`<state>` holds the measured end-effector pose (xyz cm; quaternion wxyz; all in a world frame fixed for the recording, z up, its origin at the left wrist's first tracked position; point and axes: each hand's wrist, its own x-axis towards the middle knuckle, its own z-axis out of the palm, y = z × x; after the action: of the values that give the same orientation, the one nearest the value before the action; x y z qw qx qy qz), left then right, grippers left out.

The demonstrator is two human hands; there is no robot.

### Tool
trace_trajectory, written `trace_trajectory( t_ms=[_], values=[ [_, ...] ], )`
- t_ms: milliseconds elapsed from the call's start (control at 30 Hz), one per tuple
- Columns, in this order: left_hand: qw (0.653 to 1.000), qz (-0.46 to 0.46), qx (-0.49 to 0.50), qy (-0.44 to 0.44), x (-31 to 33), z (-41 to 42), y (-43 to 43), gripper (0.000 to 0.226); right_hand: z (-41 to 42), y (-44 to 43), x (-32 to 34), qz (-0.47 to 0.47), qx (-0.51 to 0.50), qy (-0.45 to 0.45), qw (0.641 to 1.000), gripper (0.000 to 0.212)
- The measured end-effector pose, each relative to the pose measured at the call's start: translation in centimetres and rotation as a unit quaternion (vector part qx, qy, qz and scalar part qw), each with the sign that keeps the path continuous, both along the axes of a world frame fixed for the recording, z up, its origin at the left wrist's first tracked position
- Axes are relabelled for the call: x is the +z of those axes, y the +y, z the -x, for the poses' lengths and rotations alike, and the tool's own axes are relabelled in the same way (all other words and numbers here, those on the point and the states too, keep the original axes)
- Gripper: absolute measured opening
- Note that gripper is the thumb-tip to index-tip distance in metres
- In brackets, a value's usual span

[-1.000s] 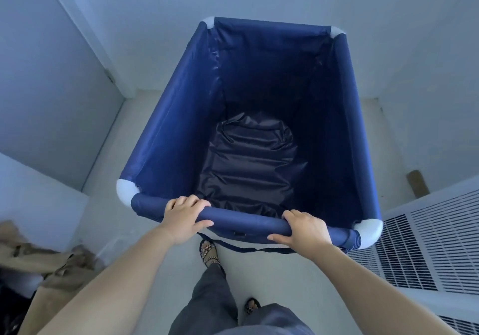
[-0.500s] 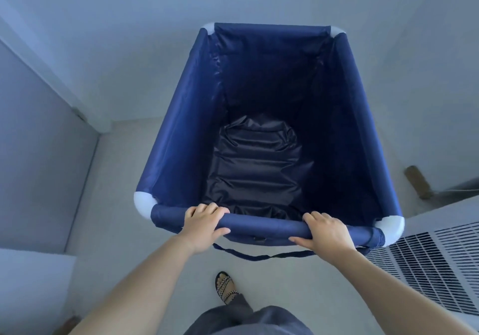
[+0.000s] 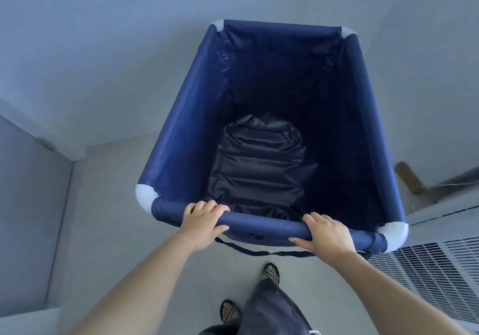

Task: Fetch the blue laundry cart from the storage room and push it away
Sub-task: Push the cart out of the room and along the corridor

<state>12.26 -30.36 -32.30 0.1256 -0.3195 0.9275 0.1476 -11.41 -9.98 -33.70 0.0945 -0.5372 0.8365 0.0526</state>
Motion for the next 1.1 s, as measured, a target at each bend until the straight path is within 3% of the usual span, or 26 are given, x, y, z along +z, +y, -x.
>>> trace_trajectory(
  t_ms=[667,1100],
  values=[
    [0.999,-0.001,-0.033,-0.042,1.2,12.7,-12.9,0.038,9.4,-11.0,0.6,0.107,-0.022,0.025,0.994,0.048],
    [0.999,0.001,-0.031,-0.031,1.2,12.8,-13.3,0.037,9.4,-11.2,-0.6,0.146,-0.015,0.017,0.989,0.05]
  ],
)
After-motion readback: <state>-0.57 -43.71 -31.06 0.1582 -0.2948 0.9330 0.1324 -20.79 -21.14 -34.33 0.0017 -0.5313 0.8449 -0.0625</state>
